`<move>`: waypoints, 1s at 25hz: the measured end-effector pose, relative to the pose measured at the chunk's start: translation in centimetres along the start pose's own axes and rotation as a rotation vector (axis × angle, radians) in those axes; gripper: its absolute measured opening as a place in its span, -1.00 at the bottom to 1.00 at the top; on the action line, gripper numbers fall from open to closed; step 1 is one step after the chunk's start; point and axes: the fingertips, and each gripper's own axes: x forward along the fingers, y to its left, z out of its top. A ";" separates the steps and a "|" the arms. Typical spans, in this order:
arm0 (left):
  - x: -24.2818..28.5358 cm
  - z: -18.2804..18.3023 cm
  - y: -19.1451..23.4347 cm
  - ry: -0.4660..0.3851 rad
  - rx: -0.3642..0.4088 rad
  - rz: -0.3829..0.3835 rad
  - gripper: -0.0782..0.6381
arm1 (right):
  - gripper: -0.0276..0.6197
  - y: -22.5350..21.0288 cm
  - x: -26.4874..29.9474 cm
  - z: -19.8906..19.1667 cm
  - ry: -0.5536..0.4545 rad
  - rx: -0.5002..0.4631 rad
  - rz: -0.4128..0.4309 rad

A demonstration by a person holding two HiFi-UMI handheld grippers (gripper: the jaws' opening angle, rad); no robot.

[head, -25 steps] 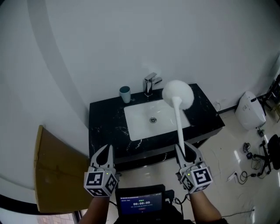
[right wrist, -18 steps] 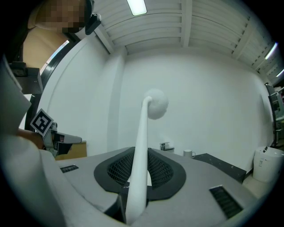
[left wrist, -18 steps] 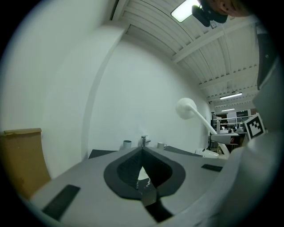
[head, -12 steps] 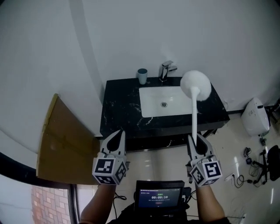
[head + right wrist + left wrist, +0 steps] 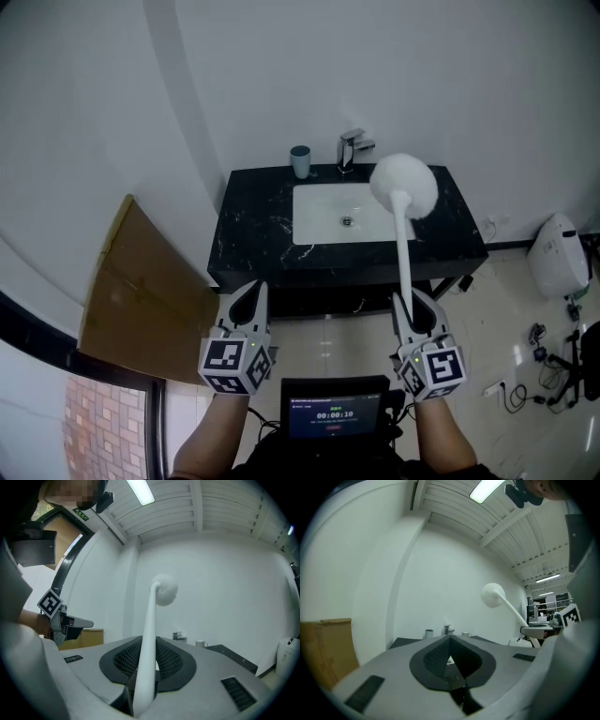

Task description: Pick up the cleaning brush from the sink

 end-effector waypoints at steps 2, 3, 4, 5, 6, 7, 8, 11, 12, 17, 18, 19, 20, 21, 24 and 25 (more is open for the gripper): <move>0.0 0.1 -1.0 -0.004 -0.003 -0.003 -0.75 | -0.71 -0.4 -0.6 -0.2 0.007 0.017 0.009; 0.1 0.3 -1.4 -0.010 0.000 -0.007 -0.75 | -0.71 -0.5 -0.8 -0.2 0.006 0.017 0.011; 0.1 0.5 -1.7 -0.017 0.004 -0.012 -0.75 | -0.71 -0.5 -0.9 0.0 0.002 0.011 0.012; 0.1 0.6 -1.8 -0.023 0.010 -0.017 -0.75 | -0.71 -0.5 -1.1 0.1 -0.003 0.005 0.011; 0.1 0.5 -1.9 -0.025 0.017 -0.020 -0.75 | -0.71 -0.5 -1.3 0.1 -0.008 0.001 0.008; 0.1 0.4 -1.9 -0.023 0.024 -0.019 -0.75 | -0.71 -0.5 -1.5 0.1 -0.011 -0.001 0.004; 0.0 0.3 -1.9 -0.017 0.030 -0.018 -0.75 | -0.71 -0.5 -1.6 0.1 -0.010 -0.001 0.000; -0.3 0.6 -2.0 -0.016 0.035 -0.022 -0.75 | -0.71 -0.3 -2.0 0.2 -0.011 0.015 -0.009; -0.3 0.9 -2.0 -0.022 0.036 -0.022 -0.75 | -0.71 -0.3 -1.9 0.3 -0.011 0.009 -0.007; -0.9 0.9 -1.8 -0.025 0.034 -0.020 -0.75 | -0.71 0.3 -2.1 0.6 -0.019 -0.003 -0.012; -1.1 1.0 -1.9 -0.027 0.036 -0.022 -0.75 | -0.71 0.3 -2.2 0.8 -0.025 0.000 -0.017; -1.3 1.0 -1.9 -0.030 0.037 -0.023 -0.75 | -0.71 0.3 -2.3 0.9 -0.030 -0.002 -0.019; -1.4 1.1 -1.9 -0.033 0.037 -0.023 -0.75 | -0.71 0.3 -2.4 1.0 -0.033 -0.005 -0.022; -1.5 1.1 -1.9 -0.036 0.036 -0.023 -0.75 | -0.71 0.3 -2.4 1.1 -0.035 -0.006 -0.024; -1.9 1.2 -1.8 -0.037 0.034 -0.022 -0.75 | -0.71 0.4 -2.5 1.2 -0.034 -0.005 -0.028; -2.0 1.3 -1.8 -0.038 0.033 -0.022 -0.75 | -0.71 0.4 -2.6 1.2 -0.033 -0.006 -0.029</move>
